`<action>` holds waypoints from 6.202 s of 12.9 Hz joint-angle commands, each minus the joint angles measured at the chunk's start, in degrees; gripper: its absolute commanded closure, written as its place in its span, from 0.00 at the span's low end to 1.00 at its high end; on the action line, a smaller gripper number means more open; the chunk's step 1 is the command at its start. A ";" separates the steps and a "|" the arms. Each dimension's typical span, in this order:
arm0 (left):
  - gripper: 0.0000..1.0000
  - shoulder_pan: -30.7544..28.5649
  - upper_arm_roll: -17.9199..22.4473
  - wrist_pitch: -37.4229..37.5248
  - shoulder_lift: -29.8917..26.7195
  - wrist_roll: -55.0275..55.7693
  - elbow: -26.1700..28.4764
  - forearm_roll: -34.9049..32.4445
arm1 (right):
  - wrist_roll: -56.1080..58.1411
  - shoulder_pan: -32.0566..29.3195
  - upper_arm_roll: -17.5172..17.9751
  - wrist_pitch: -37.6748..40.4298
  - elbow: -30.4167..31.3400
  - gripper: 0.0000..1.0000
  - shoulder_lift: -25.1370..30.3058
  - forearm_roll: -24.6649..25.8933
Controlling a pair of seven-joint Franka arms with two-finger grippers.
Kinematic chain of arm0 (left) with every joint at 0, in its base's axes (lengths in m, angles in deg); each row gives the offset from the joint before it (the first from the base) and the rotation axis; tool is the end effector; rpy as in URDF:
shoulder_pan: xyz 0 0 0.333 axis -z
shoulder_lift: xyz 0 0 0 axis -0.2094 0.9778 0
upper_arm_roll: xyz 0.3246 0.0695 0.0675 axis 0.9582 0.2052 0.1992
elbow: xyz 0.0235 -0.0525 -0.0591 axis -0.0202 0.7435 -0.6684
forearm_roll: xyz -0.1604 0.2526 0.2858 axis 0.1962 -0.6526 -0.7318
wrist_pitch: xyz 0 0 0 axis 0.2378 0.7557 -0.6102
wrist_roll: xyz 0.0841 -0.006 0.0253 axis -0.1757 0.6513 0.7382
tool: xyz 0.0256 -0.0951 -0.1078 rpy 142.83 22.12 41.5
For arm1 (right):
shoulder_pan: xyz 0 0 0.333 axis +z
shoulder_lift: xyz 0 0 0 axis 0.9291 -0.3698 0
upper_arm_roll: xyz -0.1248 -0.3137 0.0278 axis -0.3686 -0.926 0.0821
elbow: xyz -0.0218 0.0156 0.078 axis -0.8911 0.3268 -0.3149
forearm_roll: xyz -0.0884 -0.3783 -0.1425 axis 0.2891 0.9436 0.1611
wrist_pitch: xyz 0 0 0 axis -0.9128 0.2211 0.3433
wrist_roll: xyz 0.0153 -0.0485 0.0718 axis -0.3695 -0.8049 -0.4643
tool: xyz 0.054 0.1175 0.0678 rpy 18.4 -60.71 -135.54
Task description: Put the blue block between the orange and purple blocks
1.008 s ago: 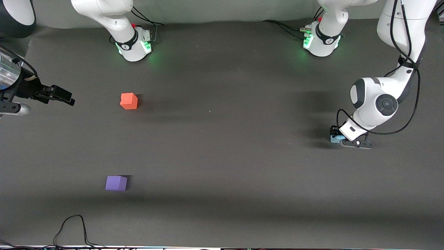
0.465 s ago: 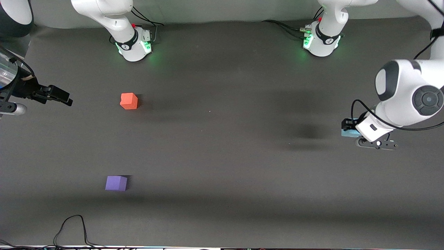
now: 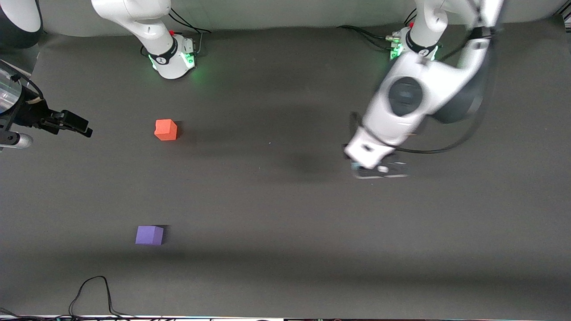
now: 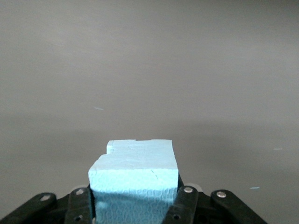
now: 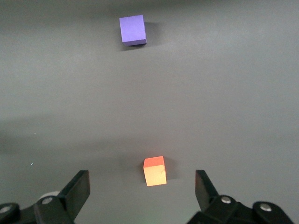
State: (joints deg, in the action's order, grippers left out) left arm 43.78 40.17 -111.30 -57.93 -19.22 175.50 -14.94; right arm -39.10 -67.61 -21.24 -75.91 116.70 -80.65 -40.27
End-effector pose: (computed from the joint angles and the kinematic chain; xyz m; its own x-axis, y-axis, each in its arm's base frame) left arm 0.5690 -0.3879 0.4027 0.9946 0.0990 -0.0308 0.0991 -0.9951 0.0026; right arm 0.5509 -0.0184 0.5590 0.9885 -0.1477 -0.0320 -0.1485 -0.9886 -0.0233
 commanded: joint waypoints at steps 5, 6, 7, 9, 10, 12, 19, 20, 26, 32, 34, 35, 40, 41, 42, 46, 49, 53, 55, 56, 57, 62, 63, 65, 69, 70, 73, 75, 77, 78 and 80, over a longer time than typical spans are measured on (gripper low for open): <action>0.57 18.39 1.44 -9.62 22.20 18.15 -16.67 -0.89 | 0.10 -0.16 -0.07 -1.11 1.48 0.00 0.37 0.44; 0.57 19.53 1.44 -11.73 24.31 19.63 -16.76 -0.89 | 0.01 -0.16 -0.07 -1.98 1.66 0.00 0.37 0.44; 0.57 20.41 1.44 -14.28 26.34 21.30 -16.67 -0.98 | 0.01 -0.16 -0.07 -1.99 1.57 0.00 0.20 0.44; 0.57 21.91 1.44 -16.05 29.07 21.67 -16.67 -0.89 | -0.16 -0.07 0.10 -2.07 1.57 0.00 0.02 0.44; 0.57 21.83 1.35 -16.32 29.69 21.67 -16.67 -0.89 | -0.16 -0.07 0.10 -2.16 1.57 0.00 -0.24 0.44; 0.47 21.92 1.35 -16.50 30.92 21.58 -16.67 -0.89 | -0.51 0.10 0.36 -2.86 1.57 0.00 -0.68 0.44; 0.00 15.00 0.30 -10.02 22.78 16.68 -16.67 1.64 | -5.00 0.28 5.19 -4.09 0.96 0.00 -2.17 -0.79; 0.00 11.58 -0.23 -7.99 19.88 13.18 -16.41 4.09 | -5.78 0.19 7.46 -4.53 0.87 0.00 -2.35 -1.75; 0.00 -13.20 -0.24 5.28 2.31 -15.64 -3.69 12.21 | -21.48 0.28 27.22 -15.93 1.04 0.00 -11.20 -1.33; 0.00 -30.72 0.38 11.43 -16.34 -35.19 8.64 4.22 | -45.56 3.95 38.42 -32.64 1.66 0.00 -32.12 19.38; 0.00 -33.00 0.47 13.64 -19.68 -37.21 8.38 2.36 | -54.26 6.16 38.42 -37.04 1.75 0.00 -37.84 27.11; 0.00 -33.45 0.47 14.26 -20.48 -37.39 7.94 2.36 | -58.22 6.78 38.51 -38.53 2.70 0.00 -40.04 30.90; 0.00 -33.45 0.29 17.86 -20.84 -37.39 2.93 2.19 | -68.17 7.05 38.60 -50.14 11.31 0.00 -41.55 37.51; 0.00 -33.45 0.29 18.04 -20.84 -37.48 2.58 2.27 | -69.41 7.05 38.77 -50.59 12.54 0.00 -41.55 38.74; 0.00 -32.85 0.55 18.04 -20.75 -37.48 2.32 2.27 | -70.29 6.96 39.38 -50.68 13.25 0.00 -41.47 39.45; 0.00 -27.04 6.27 19.27 -18.82 -37.22 -0.84 2.19 | -69.60 6.35 40.00 -50.06 13.96 0.77 -40.86 39.55; 0.00 -27.48 5.39 19.27 -18.47 -36.78 -1.73 2.19 | -65.05 1.62 41.32 -45.43 13.96 0.77 -37.61 37.89; 0.00 -26.69 5.30 21.38 -18.64 -36.95 -1.55 -1.41 | -42.00 -1.48 36.00 -36.30 13.87 0.77 -27.35 17.90; 0.00 -26.78 5.22 21.38 -18.82 -37.39 -1.29 -1.51 | -24.25 -1.22 26.60 -32.15 15.79 0.77 -19.79 8.12; 0.00 -26.78 5.21 21.47 -18.82 -37.48 -1.20 -1.51 | -17.63 -1.13 21.60 -32.22 18.07 0.77 -17.06 5.99; 0.00 -26.78 4.95 22.25 -18.82 -37.57 -1.20 -1.59 | -12.95 -1.13 17.11 -32.66 19.83 0.76 -15.64 5.19; 0.00 -26.78 4.95 23.84 -18.82 -41.26 -1.11 -1.59 | -2.63 -1.21 6.70 -47.75 25.92 0.73 -22.11 1.40; 0.00 -26.78 4.95 24.37 -18.73 -41.26 -1.20 -1.51 | -2.54 -1.21 6.69 -50.04 26.00 0.71 -23.87 1.40; 0.00 -26.78 5.04 24.72 -18.64 -40.65 -1.29 -1.33 | -2.45 -1.13 6.69 -52.86 26.35 0.70 -25.99 1.40; 0.00 -27.30 5.04 25.51 -18.64 -41.35 -1.20 -0.63 | -2.54 -1.13 6.52 -52.27 26.36 0.00 -24.87 1.40; 0.00 -27.30 5.04 25.43 -18.64 -41.35 -1.20 -0.71 | -2.45 -1.13 6.52 -49.39 26.18 0.00 -22.16 1.40; 0.00 -27.30 5.04 25.43 -18.64 -41.35 -1.20 -0.63 | -2.54 -1.21 6.00 -39.81 25.65 0.00 -9.17 1.40; 0.00 -27.22 5.04 25.34 -18.64 -41.35 -1.29 -0.63 | -2.62 -1.21 5.73 -34.01 24.87 0.00 -0.55 1.40; 0.00 -27.21 5.04 25.34 -18.64 -41.26 -1.29 -0.45 | -2.62 -1.30 5.55 -26.03 21.02 0.00 5.44 1.40; 0.00 -27.21 5.04 25.34 -18.73 -41.26 -1.29 -0.45 | -2.62 -1.30 5.38 -20.93 18.30 0.00 7.12 1.23; 0.00 -27.13 5.04 25.16 -18.64 -41.26 -1.20 -0.45 | -2.54 -1.30 5.38 -12.83 12.85 0.00 8.89 1.05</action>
State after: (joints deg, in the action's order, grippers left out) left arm 16.41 44.98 -87.17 -76.93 -59.52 175.50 -15.58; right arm -43.23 -69.14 -15.28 -94.30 134.07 -72.00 -37.64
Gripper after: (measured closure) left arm 0.000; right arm 0.000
